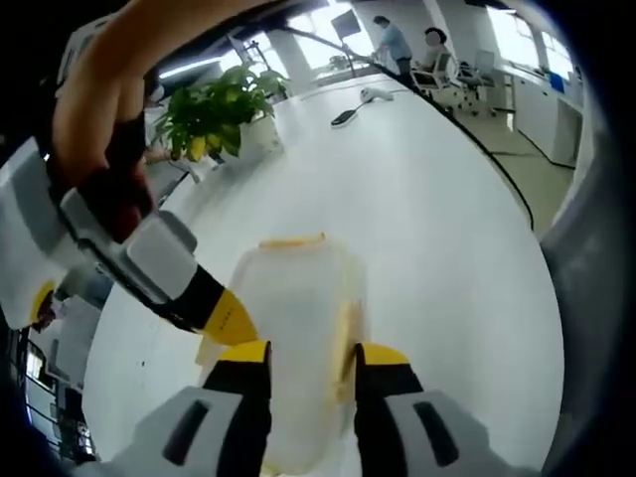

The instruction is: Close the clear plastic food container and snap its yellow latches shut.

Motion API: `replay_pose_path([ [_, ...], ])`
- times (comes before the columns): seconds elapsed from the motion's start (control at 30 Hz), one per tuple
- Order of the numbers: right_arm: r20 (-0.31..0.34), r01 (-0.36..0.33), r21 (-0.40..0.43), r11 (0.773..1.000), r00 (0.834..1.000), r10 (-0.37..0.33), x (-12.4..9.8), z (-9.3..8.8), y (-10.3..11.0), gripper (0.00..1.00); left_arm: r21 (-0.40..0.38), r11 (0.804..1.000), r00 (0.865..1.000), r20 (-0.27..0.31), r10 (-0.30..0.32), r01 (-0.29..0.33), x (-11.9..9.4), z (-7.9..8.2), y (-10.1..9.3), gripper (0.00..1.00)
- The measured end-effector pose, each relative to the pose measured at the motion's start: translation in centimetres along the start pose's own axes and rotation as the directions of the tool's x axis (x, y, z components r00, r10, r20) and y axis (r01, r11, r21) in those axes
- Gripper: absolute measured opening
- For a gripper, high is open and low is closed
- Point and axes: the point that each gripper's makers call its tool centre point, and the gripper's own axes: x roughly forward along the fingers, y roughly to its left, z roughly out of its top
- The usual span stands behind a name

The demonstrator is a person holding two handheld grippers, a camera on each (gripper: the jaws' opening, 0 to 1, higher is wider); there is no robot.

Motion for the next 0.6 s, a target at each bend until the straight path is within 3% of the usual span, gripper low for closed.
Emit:
replay_pose_path([
  [0.6,0.061,-0.058,0.015,0.998,0.996,0.057,0.21,0.05,-0.10,0.34,0.032,0.999,0.998,0.043,0.037,-0.038,-0.08,-0.05,0.01,0.21],
])
